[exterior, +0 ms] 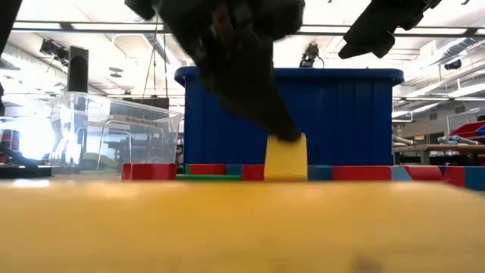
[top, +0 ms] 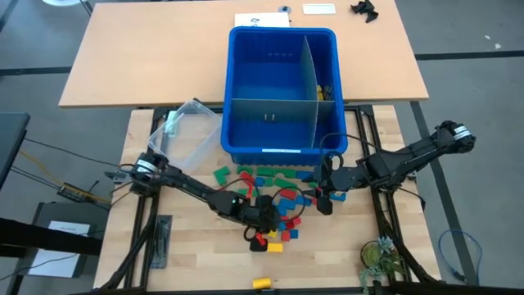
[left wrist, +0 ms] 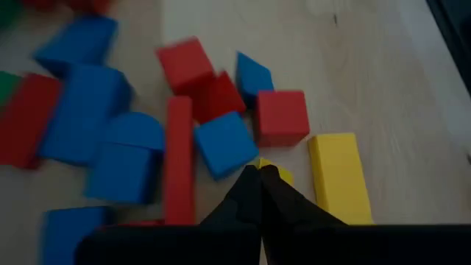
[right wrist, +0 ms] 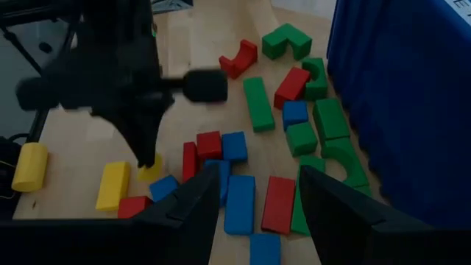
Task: Sort blocks
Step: Put the yellow block into the blue bin
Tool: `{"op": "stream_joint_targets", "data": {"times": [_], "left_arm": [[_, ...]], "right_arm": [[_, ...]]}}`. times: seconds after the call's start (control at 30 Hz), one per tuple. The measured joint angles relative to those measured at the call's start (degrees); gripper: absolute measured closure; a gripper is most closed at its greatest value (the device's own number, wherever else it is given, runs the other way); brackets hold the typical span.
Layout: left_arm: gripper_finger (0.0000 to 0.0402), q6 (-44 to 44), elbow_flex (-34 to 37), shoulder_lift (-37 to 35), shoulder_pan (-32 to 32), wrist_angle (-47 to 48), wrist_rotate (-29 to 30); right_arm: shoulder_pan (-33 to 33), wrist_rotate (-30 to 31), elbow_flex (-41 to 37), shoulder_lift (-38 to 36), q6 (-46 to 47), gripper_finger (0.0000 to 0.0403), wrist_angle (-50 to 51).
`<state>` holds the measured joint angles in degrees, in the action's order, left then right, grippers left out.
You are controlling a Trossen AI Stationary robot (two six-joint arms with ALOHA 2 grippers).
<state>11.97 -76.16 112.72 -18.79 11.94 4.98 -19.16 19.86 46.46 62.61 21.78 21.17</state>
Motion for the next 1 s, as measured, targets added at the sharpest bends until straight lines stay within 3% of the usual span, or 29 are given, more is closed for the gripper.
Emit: {"op": "stream_joint_targets", "data": {"times": [0.2, 0.53, 0.77, 0.87, 1.0], "left_arm": [[0.0401, -1.4, 0.0, -5.3, -0.1, 1.2, 4.1], [0.0401, -10.6, -0.1, -16.7, -0.1, -0.6, 15.1], [0.0401, -19.8, -0.1, -21.5, -1.3, -8.3, 16.8], [0.0401, -22.8, -0.2, -21.8, -2.4, -11.6, 16.9], [0.0401, -26.8, -0.2, -21.9, -3.8, -16.6, 16.9]], "right_arm": [[0.0, 0.0, 0.0, 0.0, 0.0, 0.0229, -0.7], [1.3, -0.7, 0.0, 0.0, -2.5, 0.0224, -13.7], [0.4, -10.3, 0.0, 0.9, 1.1, 0.0159, -14.6], [-0.5, -15.9, 0.0, 1.7, 1.1, 0.0130, -19.7], [-1.4, -16.6, 0.0, 4.7, 0.9, 0.0105, -29.0]]}}
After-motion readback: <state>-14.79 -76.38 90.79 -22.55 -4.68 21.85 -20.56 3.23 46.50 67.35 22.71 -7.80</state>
